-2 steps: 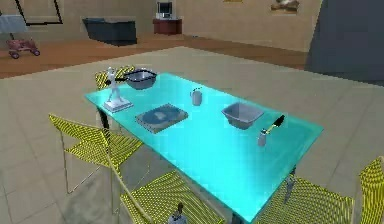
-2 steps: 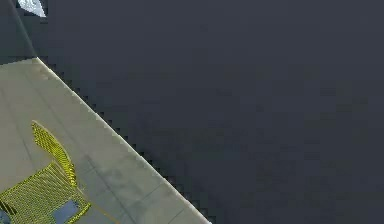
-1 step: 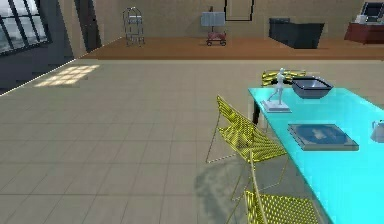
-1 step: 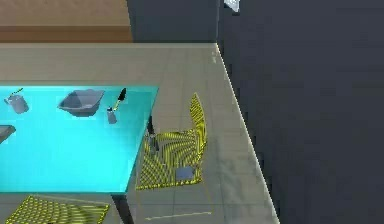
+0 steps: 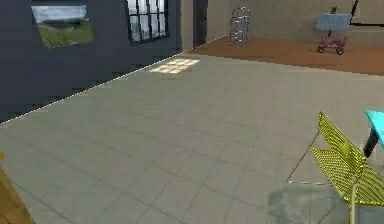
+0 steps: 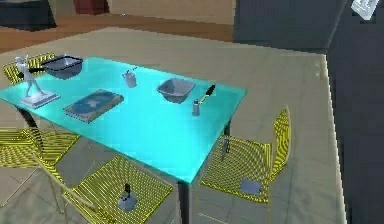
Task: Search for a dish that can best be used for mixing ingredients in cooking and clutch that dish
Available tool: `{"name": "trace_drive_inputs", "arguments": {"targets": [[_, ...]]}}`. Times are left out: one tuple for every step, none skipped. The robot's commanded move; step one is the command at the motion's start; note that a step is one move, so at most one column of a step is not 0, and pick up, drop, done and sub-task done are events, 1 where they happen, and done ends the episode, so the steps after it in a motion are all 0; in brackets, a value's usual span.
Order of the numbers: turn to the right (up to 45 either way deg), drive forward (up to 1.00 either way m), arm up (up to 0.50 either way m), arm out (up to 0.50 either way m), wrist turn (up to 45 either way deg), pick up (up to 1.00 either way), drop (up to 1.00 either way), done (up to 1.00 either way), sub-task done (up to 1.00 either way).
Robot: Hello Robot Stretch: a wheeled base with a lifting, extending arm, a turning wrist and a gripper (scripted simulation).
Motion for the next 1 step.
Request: {"name": "trace_drive_inputs", "arguments": {"targets": [[18.0, 0.00, 0.00, 0.00, 0.0, 0.00, 0.00, 0.00, 0.00]]}}
